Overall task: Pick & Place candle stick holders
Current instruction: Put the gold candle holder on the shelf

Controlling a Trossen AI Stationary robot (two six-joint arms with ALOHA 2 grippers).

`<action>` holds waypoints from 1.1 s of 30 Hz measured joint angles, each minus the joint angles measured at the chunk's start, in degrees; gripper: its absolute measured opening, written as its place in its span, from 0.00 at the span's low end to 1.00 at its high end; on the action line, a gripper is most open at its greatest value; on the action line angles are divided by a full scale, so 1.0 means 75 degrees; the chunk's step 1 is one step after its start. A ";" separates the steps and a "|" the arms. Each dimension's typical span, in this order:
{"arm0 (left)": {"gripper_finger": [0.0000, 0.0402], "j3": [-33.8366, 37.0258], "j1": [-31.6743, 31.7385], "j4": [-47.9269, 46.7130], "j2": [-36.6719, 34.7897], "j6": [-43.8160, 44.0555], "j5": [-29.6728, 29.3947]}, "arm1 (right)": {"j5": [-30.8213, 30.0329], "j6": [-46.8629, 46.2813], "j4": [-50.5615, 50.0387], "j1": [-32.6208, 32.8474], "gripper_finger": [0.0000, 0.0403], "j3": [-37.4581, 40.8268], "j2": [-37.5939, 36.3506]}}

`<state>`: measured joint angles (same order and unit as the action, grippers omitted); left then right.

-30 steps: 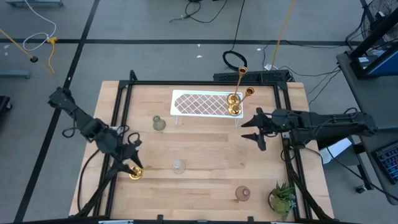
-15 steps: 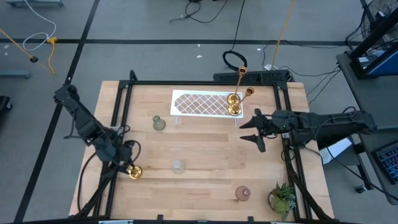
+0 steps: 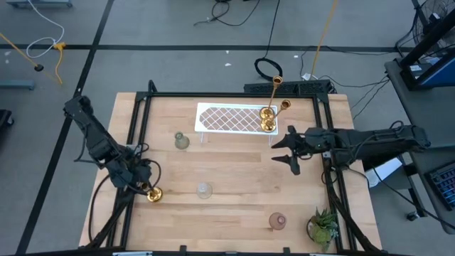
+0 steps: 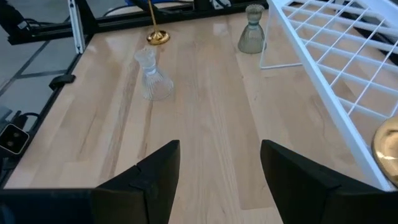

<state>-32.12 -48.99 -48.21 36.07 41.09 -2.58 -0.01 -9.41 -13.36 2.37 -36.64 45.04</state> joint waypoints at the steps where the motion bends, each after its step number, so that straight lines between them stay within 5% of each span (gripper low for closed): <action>1: 0.36 0.0000 0.0000 0.0049 0.0026 -0.0049 -0.0013 | 0.0001 0.0000 -0.0021 0.0000 0.53 0.0002 0.0022; 7: 0.25 0.0009 0.0000 0.0260 0.0056 -0.0529 -0.0705 | 0.0003 0.0002 0.0133 0.0000 0.53 0.0001 0.0253; 19: 0.26 0.0012 0.0094 0.1631 0.0362 -0.1954 -0.3362 | 0.0008 0.0159 0.1737 0.0000 0.53 0.0000 0.1099; 28: 0.25 0.0012 0.0708 0.5210 0.1329 -0.3874 -0.5105 | 0.0028 0.0150 0.1919 0.0000 0.53 0.0000 0.1505; 33: 0.27 0.0012 0.1262 0.7930 0.1837 -0.5655 -0.5202 | 0.0015 -0.0148 0.1986 0.0070 0.53 0.0000 0.1539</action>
<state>-32.03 -39.53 11.26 49.85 -1.32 -41.59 0.10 -10.52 1.54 2.89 -36.64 56.58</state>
